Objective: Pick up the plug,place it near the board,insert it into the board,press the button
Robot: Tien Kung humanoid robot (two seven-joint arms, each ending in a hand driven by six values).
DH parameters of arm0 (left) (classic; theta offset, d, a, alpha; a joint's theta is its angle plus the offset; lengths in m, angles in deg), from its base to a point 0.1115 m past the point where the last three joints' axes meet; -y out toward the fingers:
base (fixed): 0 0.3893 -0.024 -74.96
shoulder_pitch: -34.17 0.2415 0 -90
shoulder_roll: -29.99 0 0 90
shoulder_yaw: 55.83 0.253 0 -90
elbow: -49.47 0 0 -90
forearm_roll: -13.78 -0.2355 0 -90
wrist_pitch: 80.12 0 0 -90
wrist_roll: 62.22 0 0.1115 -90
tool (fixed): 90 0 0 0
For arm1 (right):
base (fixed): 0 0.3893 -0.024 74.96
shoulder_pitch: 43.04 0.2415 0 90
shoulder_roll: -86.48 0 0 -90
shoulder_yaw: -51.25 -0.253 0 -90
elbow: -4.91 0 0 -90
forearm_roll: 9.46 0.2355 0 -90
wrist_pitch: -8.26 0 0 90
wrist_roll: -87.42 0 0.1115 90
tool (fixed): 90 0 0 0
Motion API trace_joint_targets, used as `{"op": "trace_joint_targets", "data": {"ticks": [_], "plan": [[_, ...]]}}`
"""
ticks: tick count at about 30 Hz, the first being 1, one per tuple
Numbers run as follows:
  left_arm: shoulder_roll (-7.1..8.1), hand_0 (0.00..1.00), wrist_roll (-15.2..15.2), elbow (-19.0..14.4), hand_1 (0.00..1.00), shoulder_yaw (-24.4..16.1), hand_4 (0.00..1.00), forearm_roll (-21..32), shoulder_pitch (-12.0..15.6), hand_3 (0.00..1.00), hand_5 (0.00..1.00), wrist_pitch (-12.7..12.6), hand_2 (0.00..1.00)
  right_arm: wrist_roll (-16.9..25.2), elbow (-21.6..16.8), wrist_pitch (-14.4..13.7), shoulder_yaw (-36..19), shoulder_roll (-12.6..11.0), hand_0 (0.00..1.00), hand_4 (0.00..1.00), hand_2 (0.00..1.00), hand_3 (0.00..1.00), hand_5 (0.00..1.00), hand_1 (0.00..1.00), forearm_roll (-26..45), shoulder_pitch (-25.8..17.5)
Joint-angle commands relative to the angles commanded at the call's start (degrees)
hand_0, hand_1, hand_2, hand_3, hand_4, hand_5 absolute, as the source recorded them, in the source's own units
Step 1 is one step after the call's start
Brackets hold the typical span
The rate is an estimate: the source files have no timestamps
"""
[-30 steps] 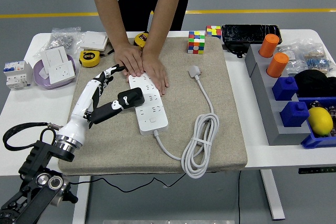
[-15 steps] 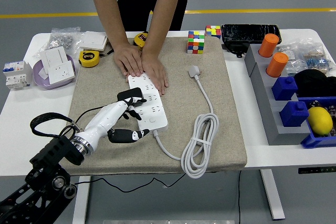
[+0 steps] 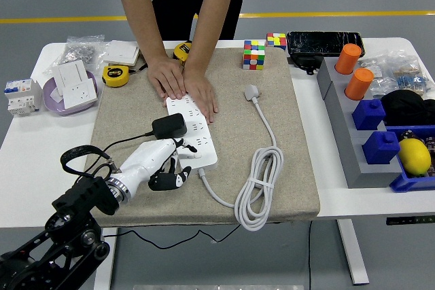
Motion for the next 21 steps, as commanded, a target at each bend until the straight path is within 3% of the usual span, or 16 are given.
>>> {"op": "trace_joint_targets", "data": {"ticks": [2,13,14,21], "plan": [[-0.29,0.213,-0.10,0.24,0.035,0.66,0.462,-0.11,-0.21,0.770,0.079,0.09,0.153,0.00,0.00,0.01,-0.03,0.02,0.795,0.998,0.710,0.750,0.985,0.701,0.00,0.01],[-1.72,0.211,0.15,4.34,0.032,1.15,0.461,-1.27,-1.13,0.780,0.063,-0.82,0.153,0.06,0.00,0.00,0.16,0.10,0.795,0.998,0.710,0.751,0.984,0.701,0.18,-0.01],[-1.82,0.210,0.14,4.60,0.032,1.03,0.461,-1.42,-1.20,0.799,0.015,-0.86,0.153,0.07,0.00,-0.01,0.17,0.09,0.794,0.998,0.710,0.750,0.985,0.701,0.20,0.02],[-1.90,0.210,0.01,5.06,0.031,0.51,0.464,-1.92,-1.20,0.782,0.002,-0.69,0.153,0.04,0.00,0.00,0.11,0.03,0.795,0.998,0.709,0.750,0.983,0.701,0.05,-0.07]]}}
